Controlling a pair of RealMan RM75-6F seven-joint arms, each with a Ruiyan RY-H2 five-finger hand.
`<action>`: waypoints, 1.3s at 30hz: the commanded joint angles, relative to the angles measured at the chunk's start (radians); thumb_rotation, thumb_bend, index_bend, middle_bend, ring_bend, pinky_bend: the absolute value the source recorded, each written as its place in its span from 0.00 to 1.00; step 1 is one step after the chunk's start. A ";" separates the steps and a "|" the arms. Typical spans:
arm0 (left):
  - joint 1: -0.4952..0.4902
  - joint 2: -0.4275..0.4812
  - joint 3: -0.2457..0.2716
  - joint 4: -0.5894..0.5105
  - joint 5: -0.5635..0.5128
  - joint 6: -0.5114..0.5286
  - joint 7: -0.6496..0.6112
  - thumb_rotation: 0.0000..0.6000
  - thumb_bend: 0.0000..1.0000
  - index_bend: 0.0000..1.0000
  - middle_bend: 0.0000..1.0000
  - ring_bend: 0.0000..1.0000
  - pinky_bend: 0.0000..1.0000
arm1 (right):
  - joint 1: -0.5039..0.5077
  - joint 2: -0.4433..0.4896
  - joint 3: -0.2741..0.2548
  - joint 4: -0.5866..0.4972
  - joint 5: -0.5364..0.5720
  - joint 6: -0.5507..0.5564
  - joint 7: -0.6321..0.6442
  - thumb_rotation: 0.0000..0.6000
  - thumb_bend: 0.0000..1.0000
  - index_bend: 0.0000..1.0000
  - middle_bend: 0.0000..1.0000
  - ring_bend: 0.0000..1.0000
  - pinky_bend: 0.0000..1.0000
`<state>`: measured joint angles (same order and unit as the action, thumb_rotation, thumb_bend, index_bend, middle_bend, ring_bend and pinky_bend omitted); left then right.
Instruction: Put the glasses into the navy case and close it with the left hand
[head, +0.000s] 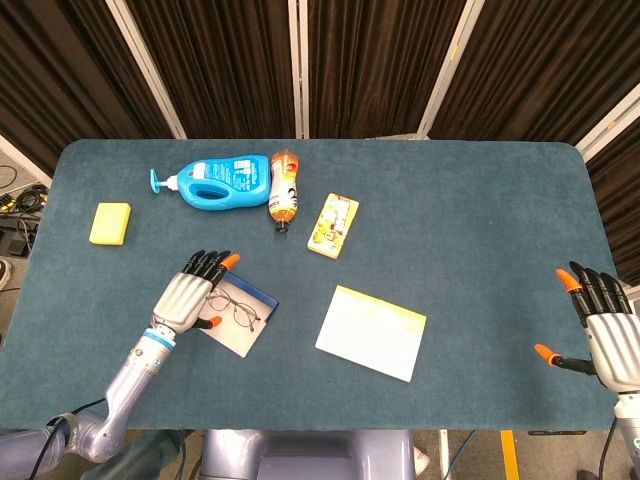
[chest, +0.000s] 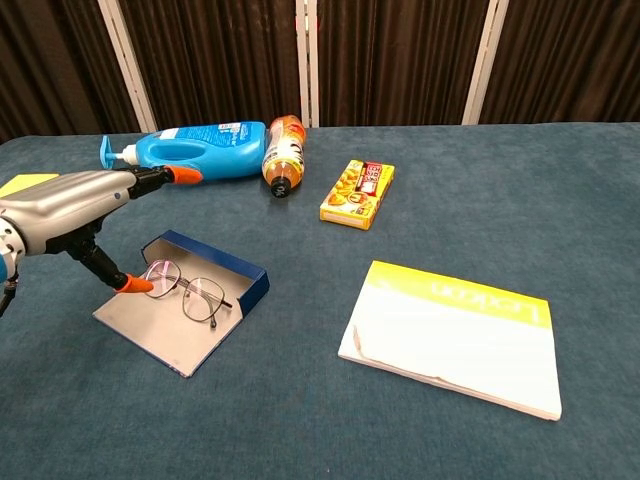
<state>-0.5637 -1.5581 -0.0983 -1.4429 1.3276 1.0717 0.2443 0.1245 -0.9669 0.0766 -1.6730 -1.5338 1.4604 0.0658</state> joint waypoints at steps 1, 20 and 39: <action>-0.021 -0.004 -0.011 0.007 -0.021 -0.029 0.036 1.00 0.11 0.00 0.00 0.00 0.00 | -0.001 0.001 0.001 -0.001 0.001 0.002 0.001 1.00 0.00 0.00 0.00 0.00 0.00; -0.102 -0.093 -0.037 0.152 -0.122 -0.151 0.099 1.00 0.10 0.00 0.00 0.00 0.00 | 0.007 -0.008 0.009 0.019 0.032 -0.021 -0.001 1.00 0.00 0.00 0.00 0.00 0.00; -0.202 -0.187 -0.091 0.294 -0.159 -0.226 0.059 1.00 0.10 0.00 0.00 0.00 0.00 | 0.009 -0.013 0.018 0.024 0.049 -0.022 -0.018 1.00 0.00 0.00 0.00 0.00 0.00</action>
<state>-0.7632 -1.7434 -0.1876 -1.1510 1.1707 0.8478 0.3021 0.1338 -0.9803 0.0941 -1.6495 -1.4848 1.4387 0.0480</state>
